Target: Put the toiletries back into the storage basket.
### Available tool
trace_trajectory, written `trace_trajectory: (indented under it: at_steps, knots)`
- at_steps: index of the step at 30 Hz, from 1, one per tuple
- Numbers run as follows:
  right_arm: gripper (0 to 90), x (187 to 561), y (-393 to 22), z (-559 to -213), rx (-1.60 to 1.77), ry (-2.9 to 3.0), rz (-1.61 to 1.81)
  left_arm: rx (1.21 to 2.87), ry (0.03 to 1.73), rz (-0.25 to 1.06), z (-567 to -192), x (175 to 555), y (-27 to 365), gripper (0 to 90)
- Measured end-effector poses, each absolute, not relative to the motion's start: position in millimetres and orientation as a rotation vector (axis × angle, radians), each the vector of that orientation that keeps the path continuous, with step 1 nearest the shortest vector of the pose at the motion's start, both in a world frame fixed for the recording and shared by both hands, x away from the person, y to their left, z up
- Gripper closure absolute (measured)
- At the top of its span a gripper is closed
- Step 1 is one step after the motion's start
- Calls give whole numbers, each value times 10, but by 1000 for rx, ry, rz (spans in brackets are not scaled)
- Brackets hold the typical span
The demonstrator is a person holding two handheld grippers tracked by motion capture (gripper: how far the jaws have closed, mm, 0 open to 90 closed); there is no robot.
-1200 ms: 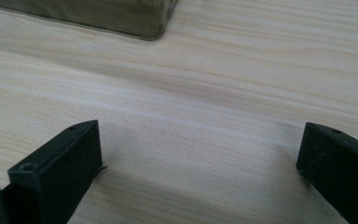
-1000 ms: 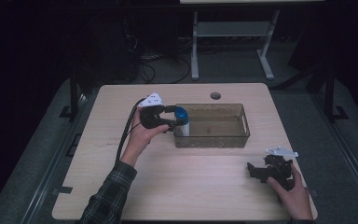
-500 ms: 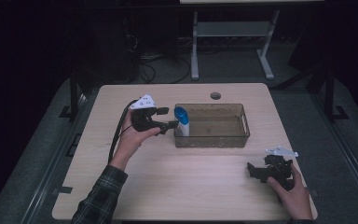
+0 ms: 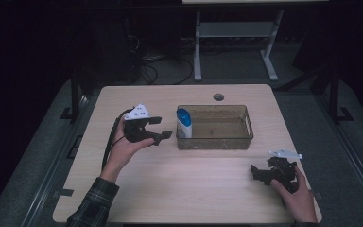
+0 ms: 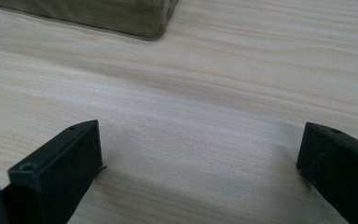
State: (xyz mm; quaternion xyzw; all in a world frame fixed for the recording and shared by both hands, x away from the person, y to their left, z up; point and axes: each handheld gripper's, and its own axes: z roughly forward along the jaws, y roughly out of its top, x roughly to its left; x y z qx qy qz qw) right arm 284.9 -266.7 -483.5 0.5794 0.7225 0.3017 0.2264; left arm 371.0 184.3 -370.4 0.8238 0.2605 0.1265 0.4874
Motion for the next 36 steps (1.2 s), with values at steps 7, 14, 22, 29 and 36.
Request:
trace_trajectory:
  at_steps: [7, 14, 22, 29, 36]
  knots:
    - [0, 2850, -2667, -4835, 1597, 1993, 830, 2062, 671, 323, -3794, 3530, 1996, 258]
    - [0, 2850, -2667, -4835, 1597, 1993, 830, 2116, 702, 361, -3910, 3344, 2118, 256]
    - [0, 2850, -2667, -4835, 1598, 1992, 831, 2136, 761, 357, -4096, 3177, 2298, 253]
    - [0, 2850, -2667, -4835, 1598, 1992, 831, 2152, 826, 371, -4281, 3042, 2474, 253]
    - [0, 2850, -2667, -4835, 1598, 1992, 830, 2180, 891, 373, -4462, 2897, 2646, 249]
